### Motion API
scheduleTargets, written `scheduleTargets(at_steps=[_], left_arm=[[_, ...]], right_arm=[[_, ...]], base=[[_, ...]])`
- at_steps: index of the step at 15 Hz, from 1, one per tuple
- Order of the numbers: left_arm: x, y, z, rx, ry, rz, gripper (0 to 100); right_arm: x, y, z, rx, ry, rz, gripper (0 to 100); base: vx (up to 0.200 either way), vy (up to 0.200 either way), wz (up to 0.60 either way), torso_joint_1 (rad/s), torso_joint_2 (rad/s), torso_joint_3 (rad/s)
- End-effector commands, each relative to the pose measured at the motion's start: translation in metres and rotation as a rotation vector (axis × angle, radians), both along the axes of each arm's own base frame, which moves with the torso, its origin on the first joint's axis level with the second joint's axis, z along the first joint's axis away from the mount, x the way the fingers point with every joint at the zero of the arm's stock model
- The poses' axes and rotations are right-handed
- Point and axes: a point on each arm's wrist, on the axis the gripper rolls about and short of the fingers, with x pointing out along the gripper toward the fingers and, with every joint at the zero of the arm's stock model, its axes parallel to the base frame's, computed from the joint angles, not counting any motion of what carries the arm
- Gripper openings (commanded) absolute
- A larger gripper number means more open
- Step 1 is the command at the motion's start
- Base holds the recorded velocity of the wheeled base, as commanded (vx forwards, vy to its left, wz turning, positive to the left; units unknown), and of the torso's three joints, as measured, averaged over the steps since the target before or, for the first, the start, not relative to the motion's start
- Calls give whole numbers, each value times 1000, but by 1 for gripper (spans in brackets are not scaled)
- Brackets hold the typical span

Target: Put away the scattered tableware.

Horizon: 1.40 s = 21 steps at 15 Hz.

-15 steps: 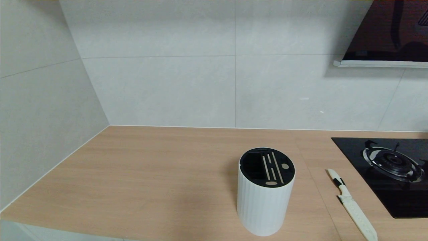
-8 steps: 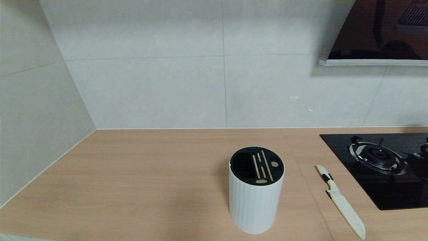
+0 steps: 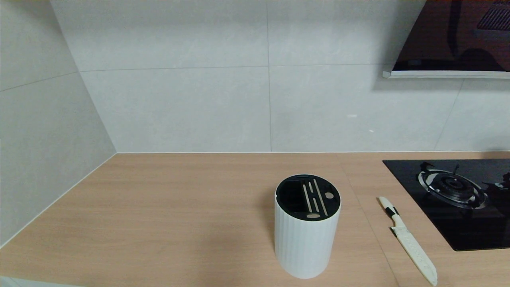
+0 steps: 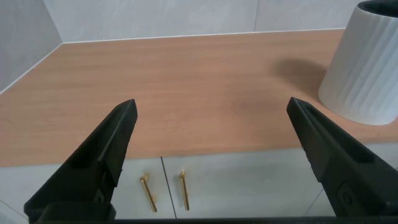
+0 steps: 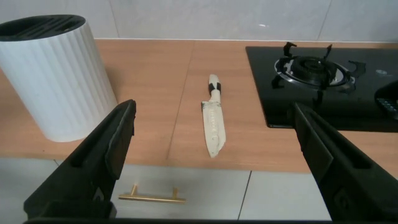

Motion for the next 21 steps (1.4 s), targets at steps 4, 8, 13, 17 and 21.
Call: scheduleTargets(at_steps=[4,8,13,17,21], left_arm=[[0,0,0,0,0,0,100],[0,0,0,1,0,0,100],[0,0,0,1,0,0,100],[0,0,0,3,0,0,100],[0,0,0,3,0,0,100]], right_arm=[[0,0,0,-1,2,3,100],[0,0,0,-1,0,1,100],[-6,1,43,55,-98,81,100],[24,3,49,63,144,189,100],[76,7,57,59,463,206,100]], base=[[0,0,0,0,0,0],[0,0,0,0,0,0],[0,0,0,0,0,0],[0,0,0,0,0,0],[0,0,0,0,0,0]])
